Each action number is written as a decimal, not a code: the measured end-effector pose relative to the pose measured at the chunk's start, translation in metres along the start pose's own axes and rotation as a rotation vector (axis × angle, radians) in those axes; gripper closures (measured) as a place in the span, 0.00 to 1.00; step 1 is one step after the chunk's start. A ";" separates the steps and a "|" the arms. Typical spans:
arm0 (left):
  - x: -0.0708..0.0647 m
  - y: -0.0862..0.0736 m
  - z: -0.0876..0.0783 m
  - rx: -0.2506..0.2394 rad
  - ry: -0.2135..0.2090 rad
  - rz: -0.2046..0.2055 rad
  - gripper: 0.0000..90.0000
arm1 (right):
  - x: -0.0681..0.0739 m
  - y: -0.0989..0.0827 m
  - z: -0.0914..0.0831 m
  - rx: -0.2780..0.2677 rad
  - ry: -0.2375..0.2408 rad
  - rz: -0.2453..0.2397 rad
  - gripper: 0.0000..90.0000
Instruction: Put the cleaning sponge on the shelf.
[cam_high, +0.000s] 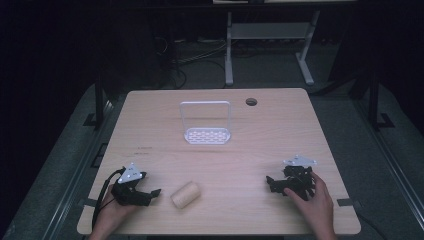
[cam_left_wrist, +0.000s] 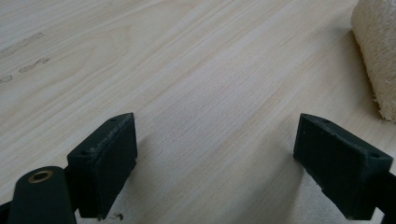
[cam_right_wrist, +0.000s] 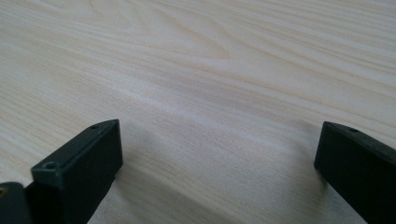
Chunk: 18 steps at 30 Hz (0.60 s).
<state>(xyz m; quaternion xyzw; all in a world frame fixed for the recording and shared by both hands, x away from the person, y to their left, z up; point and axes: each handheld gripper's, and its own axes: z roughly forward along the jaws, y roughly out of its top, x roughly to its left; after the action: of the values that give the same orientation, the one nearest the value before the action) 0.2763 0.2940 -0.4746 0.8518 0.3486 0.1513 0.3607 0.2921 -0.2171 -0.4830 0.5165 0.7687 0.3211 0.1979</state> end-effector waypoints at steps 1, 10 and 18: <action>0.000 0.000 0.000 0.000 -0.001 0.000 0.14 | 0.000 0.000 0.000 0.000 0.000 0.000 0.01; 0.001 0.000 0.000 0.001 -0.006 0.004 0.14 | 0.000 0.000 0.000 0.000 0.000 0.000 0.01; -0.003 0.002 -0.001 -0.001 -0.031 0.017 0.15 | 0.000 0.000 0.000 0.000 0.000 0.001 0.01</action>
<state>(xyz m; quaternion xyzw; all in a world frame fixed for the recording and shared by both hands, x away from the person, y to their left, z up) 0.2751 0.2915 -0.4728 0.8567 0.3357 0.1414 0.3652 0.2921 -0.2171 -0.4830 0.5167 0.7686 0.3212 0.1978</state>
